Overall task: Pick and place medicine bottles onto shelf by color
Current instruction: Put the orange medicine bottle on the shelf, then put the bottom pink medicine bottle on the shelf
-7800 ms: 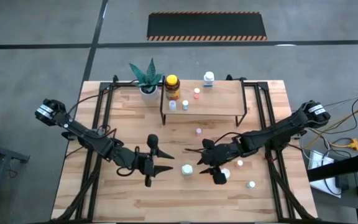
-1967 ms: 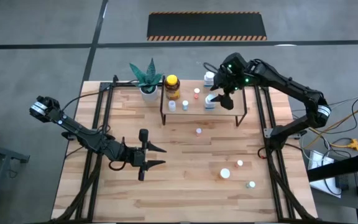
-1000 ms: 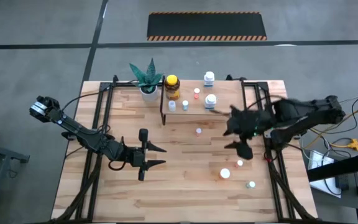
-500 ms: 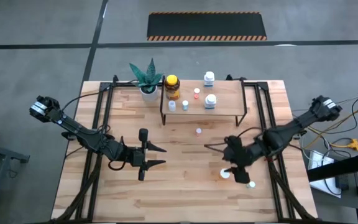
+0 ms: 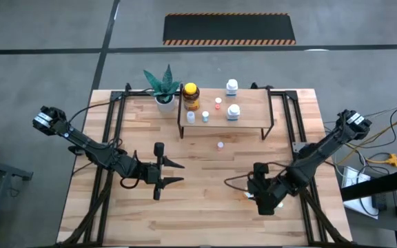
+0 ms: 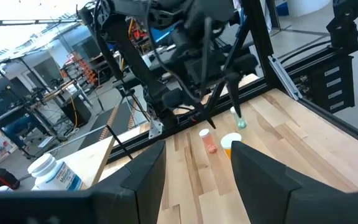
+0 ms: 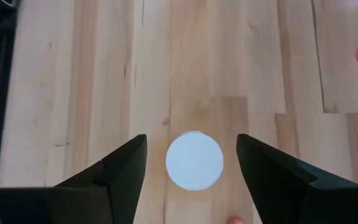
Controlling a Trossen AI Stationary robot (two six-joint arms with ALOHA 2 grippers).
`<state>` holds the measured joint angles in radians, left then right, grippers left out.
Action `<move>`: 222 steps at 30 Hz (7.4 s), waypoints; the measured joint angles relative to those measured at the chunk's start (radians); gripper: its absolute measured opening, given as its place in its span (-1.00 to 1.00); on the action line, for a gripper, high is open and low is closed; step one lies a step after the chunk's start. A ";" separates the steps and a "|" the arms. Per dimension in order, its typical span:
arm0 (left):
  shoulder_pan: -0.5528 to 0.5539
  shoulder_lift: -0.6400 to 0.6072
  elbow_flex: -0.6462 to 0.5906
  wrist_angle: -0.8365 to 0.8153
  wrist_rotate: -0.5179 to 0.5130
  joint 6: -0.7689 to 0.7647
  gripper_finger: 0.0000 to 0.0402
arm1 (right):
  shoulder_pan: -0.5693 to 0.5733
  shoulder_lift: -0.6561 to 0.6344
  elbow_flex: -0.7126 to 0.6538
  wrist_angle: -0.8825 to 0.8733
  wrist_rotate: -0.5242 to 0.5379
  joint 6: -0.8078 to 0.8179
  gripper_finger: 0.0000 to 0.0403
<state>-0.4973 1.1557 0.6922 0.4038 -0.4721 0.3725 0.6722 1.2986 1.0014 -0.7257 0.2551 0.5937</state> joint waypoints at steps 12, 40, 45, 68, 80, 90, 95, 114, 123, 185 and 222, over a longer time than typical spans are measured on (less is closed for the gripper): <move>-0.001 0.000 -0.001 0.000 0.000 -0.001 -0.18 | 0.015 0.139 -0.002 -0.044 0.007 0.121 0.31; -0.001 0.002 -0.007 0.008 0.000 -0.010 -0.18 | 0.017 0.251 -0.017 0.005 0.014 0.102 -0.07; -0.001 0.002 -0.007 0.008 0.000 -0.026 -0.18 | 0.017 0.231 -0.019 0.003 0.009 0.102 -0.01; 0.000 0.002 -0.008 0.007 0.000 -0.036 -0.18 | 0.015 0.221 0.263 -0.202 0.007 0.084 -0.04; -0.001 0.003 -0.011 0.007 0.000 -0.082 -0.18 | 0.011 0.219 0.537 -0.418 0.095 -0.015 -0.04; -0.001 0.003 -0.012 0.007 0.000 -0.082 -0.18 | -0.083 0.176 0.647 -0.500 0.123 -0.145 -0.04; -0.001 0.003 -0.012 0.007 0.000 -0.082 -0.18 | -0.146 0.106 0.655 -0.503 0.123 -0.199 -0.04; -0.001 0.003 -0.012 0.007 0.000 -0.082 -0.18 | -0.605 -0.118 0.645 -0.693 0.216 -0.114 -0.04; -0.001 0.003 -0.013 0.007 0.000 -0.081 -0.18 | -0.884 -0.109 0.644 -0.707 0.143 -0.205 -0.04; -0.001 0.003 -0.013 0.008 0.000 -0.083 -0.18 | -1.399 0.128 0.466 -0.421 -0.132 -0.461 0.42; -0.001 0.194 -0.003 0.634 -0.012 -0.162 -0.18 | -0.713 -0.643 -0.295 0.248 -0.037 -0.381 0.04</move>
<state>-0.4978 1.3500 0.6895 1.0377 -0.4840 0.2109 -0.0406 0.6561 0.7062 -0.4775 0.2180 0.2127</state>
